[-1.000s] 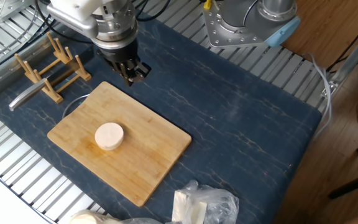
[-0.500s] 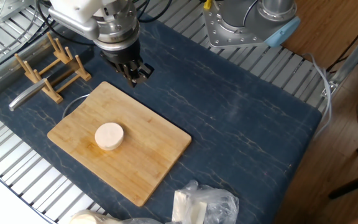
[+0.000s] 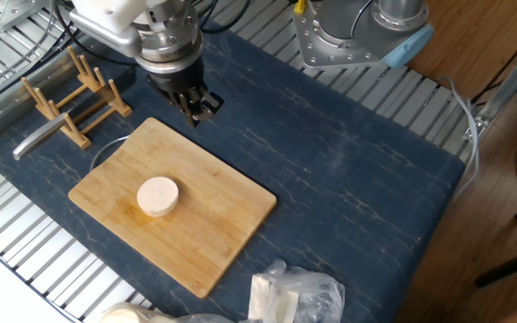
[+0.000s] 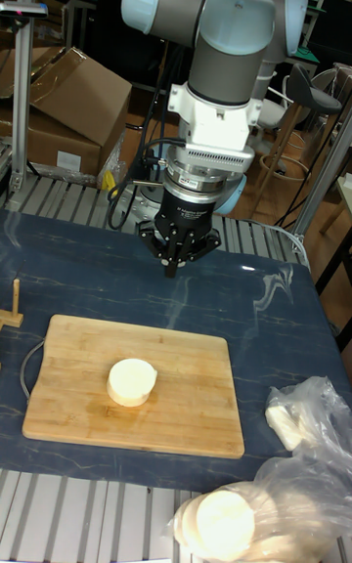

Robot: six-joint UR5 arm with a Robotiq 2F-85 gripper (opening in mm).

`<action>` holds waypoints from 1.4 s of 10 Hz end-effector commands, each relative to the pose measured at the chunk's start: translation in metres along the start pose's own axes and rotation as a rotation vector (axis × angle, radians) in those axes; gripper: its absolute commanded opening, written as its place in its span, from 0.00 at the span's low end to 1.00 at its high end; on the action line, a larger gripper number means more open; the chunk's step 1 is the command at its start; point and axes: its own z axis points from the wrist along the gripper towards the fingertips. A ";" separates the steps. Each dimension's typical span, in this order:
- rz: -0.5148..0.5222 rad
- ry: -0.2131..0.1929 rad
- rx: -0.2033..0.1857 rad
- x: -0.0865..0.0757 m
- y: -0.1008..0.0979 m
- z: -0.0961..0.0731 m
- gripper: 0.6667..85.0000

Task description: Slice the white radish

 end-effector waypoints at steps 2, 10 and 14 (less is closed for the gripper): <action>0.018 -0.009 -0.028 -0.002 0.007 -0.001 0.00; 0.149 -0.029 0.046 -0.007 -0.013 -0.001 0.00; 0.163 -0.059 0.032 -0.015 -0.018 -0.001 0.00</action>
